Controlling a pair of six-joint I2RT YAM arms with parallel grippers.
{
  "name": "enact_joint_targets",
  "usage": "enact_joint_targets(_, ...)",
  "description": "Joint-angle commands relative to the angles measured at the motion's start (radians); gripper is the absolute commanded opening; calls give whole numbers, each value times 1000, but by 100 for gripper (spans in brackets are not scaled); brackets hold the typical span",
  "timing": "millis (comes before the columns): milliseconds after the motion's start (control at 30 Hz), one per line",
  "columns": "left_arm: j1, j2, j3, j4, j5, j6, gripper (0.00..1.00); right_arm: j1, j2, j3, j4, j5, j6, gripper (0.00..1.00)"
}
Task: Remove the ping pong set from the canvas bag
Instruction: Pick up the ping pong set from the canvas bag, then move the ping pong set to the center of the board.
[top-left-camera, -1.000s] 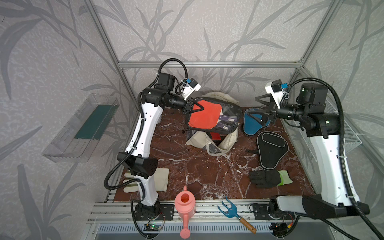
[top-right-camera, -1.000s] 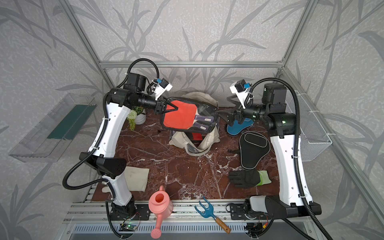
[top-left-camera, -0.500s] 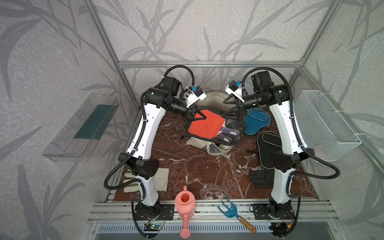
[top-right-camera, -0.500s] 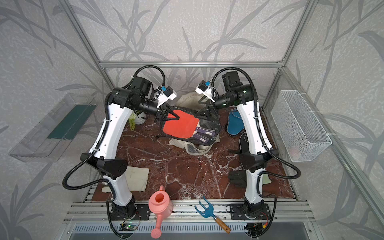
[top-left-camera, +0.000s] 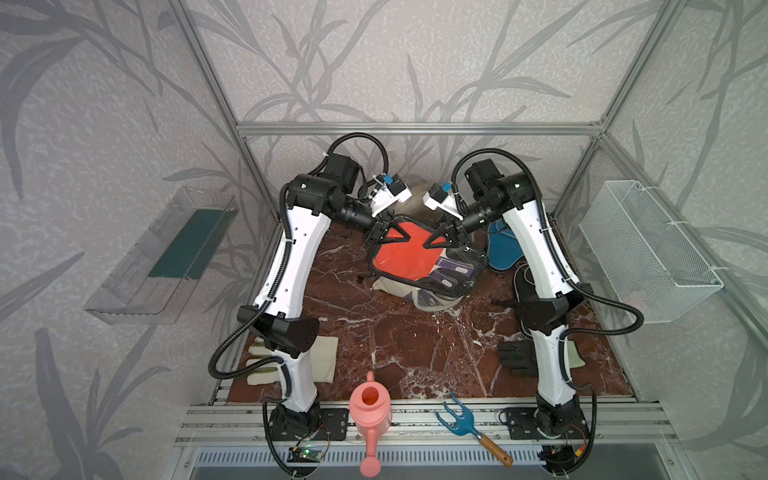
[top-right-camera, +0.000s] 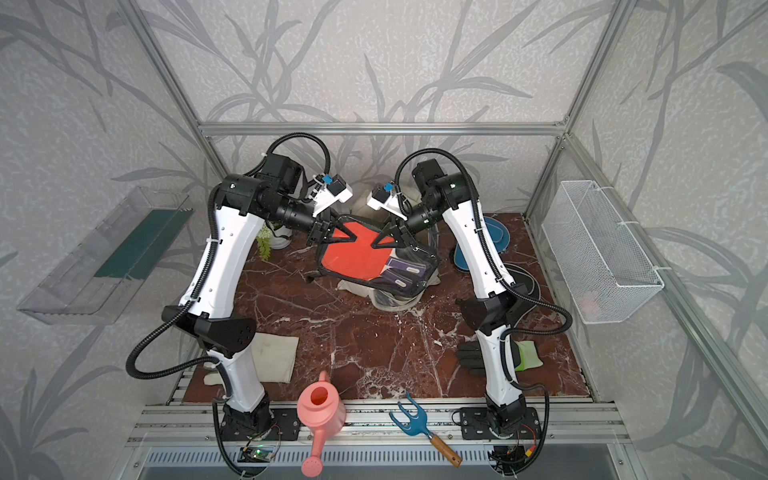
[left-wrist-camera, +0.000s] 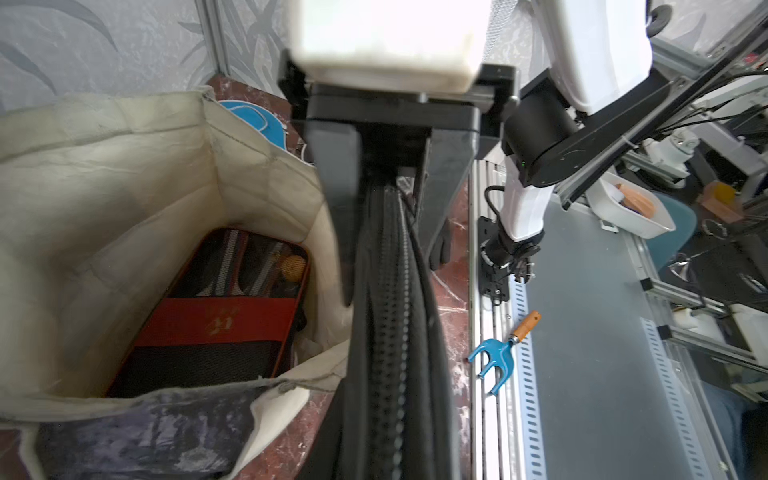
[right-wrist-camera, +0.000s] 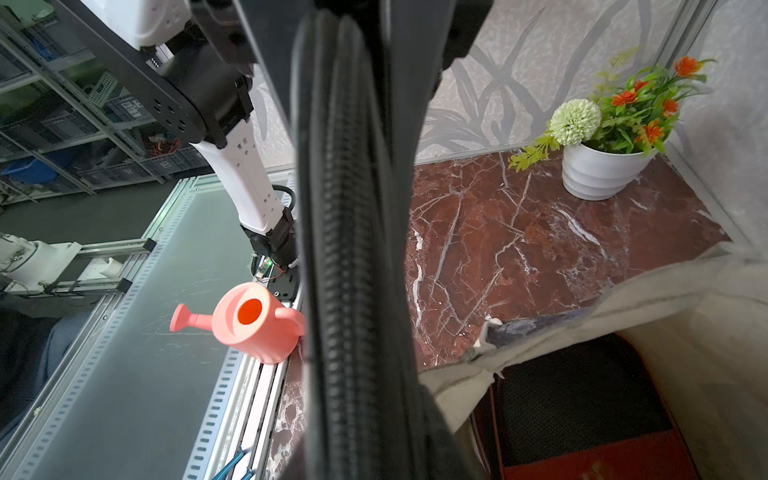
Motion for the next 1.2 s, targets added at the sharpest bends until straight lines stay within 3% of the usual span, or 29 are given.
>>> enact_joint_targets(0, -11, -20, 37, 63, 83, -9, 0, 6, -13, 5, -85, 25, 57, 0)
enact_joint_targets(100, -9, -55, 10, 147, 1, -83, 1, -4, -68, -12, -47, 55, 89, 0)
enact_joint_targets(133, -7, -76, -8, 196, -51, -127, 14, -15, -95, -26, -24, 54, 108, 0)
enact_joint_targets(233, 17, -154, -72, 360, -223, -258, 76, -55, -173, -58, 51, 54, 176, 0)
enact_joint_targets(300, 36, -217, -131, 460, -360, -349, 96, -86, -237, -89, 120, 65, 240, 0)
enact_joint_targets(467, 44, -332, -311, 623, -684, -515, 99, -143, -427, -218, 354, 247, 474, 0)
enact_joint_targets(567, 43, -312, -358, 628, -784, -640, 99, -187, -525, -271, 468, 428, 637, 0)
enact_joint_targets(733, 31, -220, -430, 679, -705, -775, 99, -252, -681, -458, 605, 719, 783, 0)
enact_joint_targets(867, -12, -123, -424, 698, -760, -818, 99, -296, -791, -670, 696, 875, 825, 0)
enact_joint_targets(1033, -22, 18, -320, 623, -752, -843, 99, -372, -851, -817, 738, 868, 851, 0)
enact_joint_targets(1167, -37, 58, -321, 637, -724, -851, 99, -415, -871, -922, 784, 832, 874, 0)
